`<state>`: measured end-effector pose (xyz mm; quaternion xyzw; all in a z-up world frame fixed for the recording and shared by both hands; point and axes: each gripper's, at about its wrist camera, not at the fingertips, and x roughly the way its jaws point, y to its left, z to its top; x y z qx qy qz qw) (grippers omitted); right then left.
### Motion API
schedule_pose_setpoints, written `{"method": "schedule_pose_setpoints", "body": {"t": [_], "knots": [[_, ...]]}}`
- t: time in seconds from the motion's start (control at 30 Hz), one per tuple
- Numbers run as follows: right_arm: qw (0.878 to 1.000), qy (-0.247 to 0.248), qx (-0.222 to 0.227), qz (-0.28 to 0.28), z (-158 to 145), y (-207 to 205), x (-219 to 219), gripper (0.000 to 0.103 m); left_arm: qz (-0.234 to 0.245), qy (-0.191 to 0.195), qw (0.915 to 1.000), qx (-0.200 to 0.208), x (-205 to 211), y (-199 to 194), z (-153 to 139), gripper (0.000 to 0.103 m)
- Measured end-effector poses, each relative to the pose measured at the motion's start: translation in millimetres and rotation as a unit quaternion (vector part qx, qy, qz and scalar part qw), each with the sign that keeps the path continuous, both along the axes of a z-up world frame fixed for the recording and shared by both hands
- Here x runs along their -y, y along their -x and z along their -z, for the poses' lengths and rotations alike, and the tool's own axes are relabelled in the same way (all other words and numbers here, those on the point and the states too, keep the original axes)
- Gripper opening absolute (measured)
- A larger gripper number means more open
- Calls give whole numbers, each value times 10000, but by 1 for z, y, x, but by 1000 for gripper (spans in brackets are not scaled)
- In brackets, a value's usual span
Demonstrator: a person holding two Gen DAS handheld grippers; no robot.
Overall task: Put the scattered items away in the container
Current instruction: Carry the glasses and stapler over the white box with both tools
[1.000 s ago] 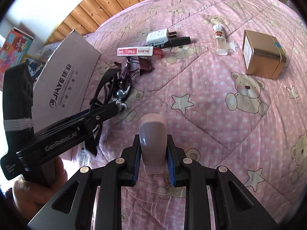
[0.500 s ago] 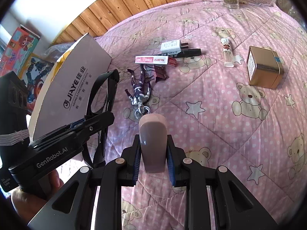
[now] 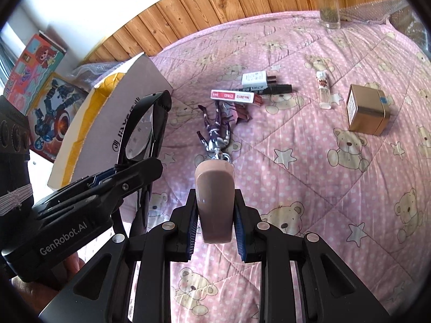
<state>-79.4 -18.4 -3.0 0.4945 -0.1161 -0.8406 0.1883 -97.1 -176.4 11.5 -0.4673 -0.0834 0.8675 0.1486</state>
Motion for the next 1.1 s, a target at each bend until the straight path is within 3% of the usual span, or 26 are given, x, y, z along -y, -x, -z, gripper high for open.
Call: {"method": "schedule_pose_setpoints", "body": {"t": [0.6, 1.1], "knots": [[9989, -109, -425, -179, -48, -29, 30, 26, 20, -297, 9987, -405, 22, -37, -52, 28], [9945, -193, -867, -549, -95, -43, 83, 26, -266, -645, 9946, -771, 76, -60, -91, 28]]}}
